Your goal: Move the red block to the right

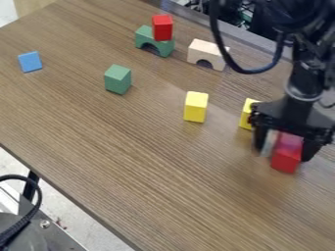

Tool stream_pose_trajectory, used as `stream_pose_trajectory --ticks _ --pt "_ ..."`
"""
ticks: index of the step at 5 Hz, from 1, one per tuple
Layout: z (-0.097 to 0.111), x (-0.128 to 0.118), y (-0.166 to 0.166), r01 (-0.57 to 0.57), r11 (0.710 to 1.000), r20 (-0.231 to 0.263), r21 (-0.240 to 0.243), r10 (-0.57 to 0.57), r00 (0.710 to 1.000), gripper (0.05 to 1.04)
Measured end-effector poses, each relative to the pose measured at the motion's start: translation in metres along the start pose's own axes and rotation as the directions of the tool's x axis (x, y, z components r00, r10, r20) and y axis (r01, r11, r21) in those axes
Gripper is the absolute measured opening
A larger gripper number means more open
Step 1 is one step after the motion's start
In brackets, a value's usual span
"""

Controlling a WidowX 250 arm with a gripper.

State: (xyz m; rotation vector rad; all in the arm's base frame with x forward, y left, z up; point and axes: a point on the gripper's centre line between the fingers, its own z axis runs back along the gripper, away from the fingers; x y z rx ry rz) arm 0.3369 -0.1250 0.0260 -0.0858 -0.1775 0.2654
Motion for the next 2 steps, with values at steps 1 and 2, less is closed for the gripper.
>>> stream_pose_trajectory --ticks 1,2 --pt "0.03 0.011 0.002 0.01 0.999 0.042 -0.048 -0.008 0.999 0.999" --pt "0.066 0.016 0.004 0.026 0.994 0.101 -0.103 -0.016 0.995 0.999"
